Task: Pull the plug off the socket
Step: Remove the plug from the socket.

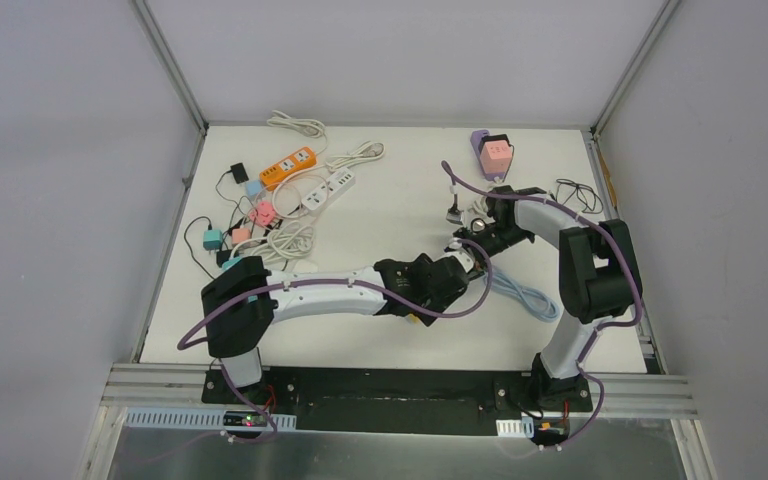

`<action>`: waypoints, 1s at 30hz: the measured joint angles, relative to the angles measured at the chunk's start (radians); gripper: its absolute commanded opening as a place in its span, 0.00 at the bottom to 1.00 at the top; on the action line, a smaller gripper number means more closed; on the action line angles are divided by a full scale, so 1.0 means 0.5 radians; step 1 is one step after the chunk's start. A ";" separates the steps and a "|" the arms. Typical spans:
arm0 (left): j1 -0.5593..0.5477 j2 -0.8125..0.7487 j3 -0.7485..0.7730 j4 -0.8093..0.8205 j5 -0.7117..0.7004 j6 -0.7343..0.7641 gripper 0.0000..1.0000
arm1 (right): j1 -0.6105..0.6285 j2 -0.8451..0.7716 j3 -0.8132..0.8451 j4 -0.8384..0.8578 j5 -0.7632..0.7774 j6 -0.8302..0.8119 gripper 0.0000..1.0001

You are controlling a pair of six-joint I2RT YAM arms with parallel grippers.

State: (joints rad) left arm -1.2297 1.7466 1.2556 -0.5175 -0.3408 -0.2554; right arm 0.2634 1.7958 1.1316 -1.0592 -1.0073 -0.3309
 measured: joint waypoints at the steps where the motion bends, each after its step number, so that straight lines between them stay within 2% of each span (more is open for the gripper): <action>1: 0.002 0.001 0.002 -0.005 0.004 -0.002 0.00 | 0.000 0.000 0.000 -0.001 0.000 0.000 0.00; 11: 0.172 -0.064 -0.063 0.064 0.331 -0.094 0.00 | 0.002 0.000 0.000 0.009 -0.002 0.002 0.00; 22: 0.052 -0.002 0.024 -0.029 0.121 -0.028 0.00 | 0.004 0.016 0.003 -0.038 0.008 0.002 0.00; 30: 0.212 -0.102 -0.109 0.148 0.484 -0.089 0.00 | 0.011 0.026 0.018 -0.030 0.007 0.031 0.00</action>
State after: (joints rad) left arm -1.1236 1.6955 1.2011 -0.4435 -0.0986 -0.2996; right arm 0.2691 1.8088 1.1404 -1.0740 -1.0039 -0.3153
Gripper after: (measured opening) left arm 0.603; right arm 0.005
